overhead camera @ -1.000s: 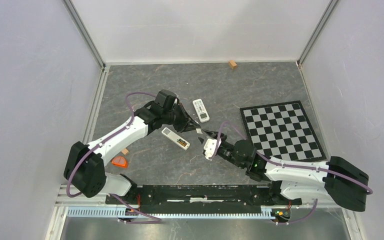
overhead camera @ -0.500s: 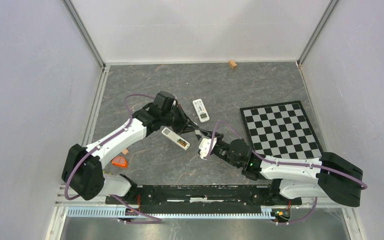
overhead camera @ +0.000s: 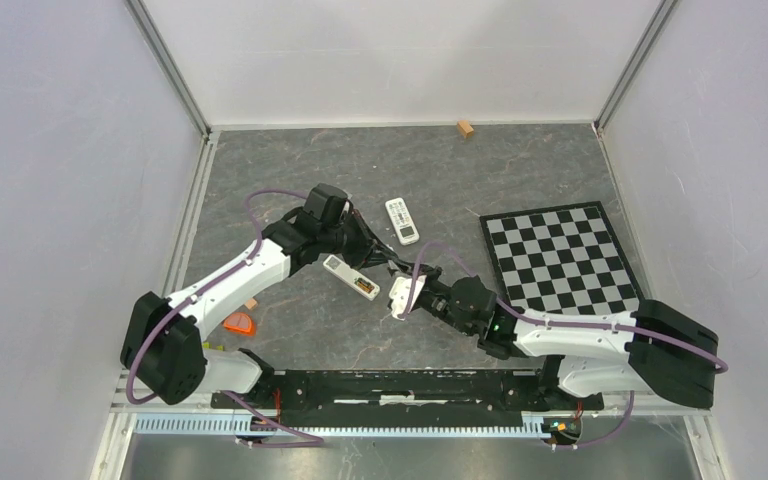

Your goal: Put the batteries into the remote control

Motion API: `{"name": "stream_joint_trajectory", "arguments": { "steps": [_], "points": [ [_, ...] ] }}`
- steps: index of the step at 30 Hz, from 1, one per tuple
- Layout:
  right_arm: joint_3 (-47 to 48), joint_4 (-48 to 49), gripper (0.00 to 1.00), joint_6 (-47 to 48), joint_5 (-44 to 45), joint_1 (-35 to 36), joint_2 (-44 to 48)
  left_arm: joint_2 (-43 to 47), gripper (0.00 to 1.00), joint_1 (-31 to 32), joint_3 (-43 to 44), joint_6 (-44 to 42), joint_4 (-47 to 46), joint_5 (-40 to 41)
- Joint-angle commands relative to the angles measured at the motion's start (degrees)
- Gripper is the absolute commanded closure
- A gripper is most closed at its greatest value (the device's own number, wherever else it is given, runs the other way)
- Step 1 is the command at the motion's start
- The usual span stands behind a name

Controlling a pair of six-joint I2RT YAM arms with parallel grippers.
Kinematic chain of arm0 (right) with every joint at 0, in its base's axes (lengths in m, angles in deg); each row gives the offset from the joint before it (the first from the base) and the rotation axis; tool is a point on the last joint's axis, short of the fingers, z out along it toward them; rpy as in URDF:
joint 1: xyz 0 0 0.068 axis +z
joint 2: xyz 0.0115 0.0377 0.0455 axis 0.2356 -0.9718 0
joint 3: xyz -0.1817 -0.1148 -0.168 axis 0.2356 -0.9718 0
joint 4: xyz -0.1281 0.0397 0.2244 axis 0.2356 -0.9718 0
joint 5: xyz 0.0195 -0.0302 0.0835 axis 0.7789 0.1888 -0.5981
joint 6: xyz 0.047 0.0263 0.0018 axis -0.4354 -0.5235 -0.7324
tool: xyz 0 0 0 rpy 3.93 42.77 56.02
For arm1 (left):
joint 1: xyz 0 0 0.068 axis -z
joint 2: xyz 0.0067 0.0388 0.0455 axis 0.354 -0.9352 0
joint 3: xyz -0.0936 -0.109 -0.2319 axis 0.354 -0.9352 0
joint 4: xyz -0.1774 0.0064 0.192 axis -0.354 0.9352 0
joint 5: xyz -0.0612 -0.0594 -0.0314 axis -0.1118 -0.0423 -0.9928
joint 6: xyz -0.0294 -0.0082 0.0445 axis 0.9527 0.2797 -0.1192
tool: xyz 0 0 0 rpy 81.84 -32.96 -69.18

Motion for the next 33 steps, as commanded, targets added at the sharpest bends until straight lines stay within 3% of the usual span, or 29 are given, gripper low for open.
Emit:
{"name": "stream_joint_trajectory", "arguments": {
  "steps": [1,4,10,13,19,23,28,33],
  "points": [
    [4.12,0.02,0.71,3.31,3.30,0.49,-1.37,2.39,0.92,-0.08,-0.71,1.57,-0.77,-0.79],
    [4.17,-0.03,0.75,4.46,3.82,0.66,-1.58,2.28,0.92,-0.14,-0.83,1.66,-0.88,-0.80],
    [4.13,-1.10,0.99,4.30,4.40,0.75,-0.43,2.51,0.86,-0.16,-1.44,1.58,-1.06,0.28],
    [3.75,-1.63,1.00,3.23,3.82,0.75,0.82,2.96,0.75,-0.15,-1.54,0.72,-1.07,1.70],
    [5.59,-6.83,1.00,-5.03,5.21,0.68,2.48,3.05,0.41,-0.14,-1.37,-2.83,-1.26,6.31],
    [8.71,-14.37,1.00,-16.95,7.91,0.49,2.82,3.53,0.18,-1.18,-1.82,-8.06,-2.08,12.60],
    [13.03,-24.77,1.00,-38.84,6.11,-2.15,1.38,4.11,0.00,-7.33,-2.68,-16.52,-4.36,14.81],
    [13.85,-26.84,1.00,-58.30,-4.46,-8.18,-0.79,3.47,0.00,-13.85,-2.87,-25.53,1.09,17.29]
  ]
}}
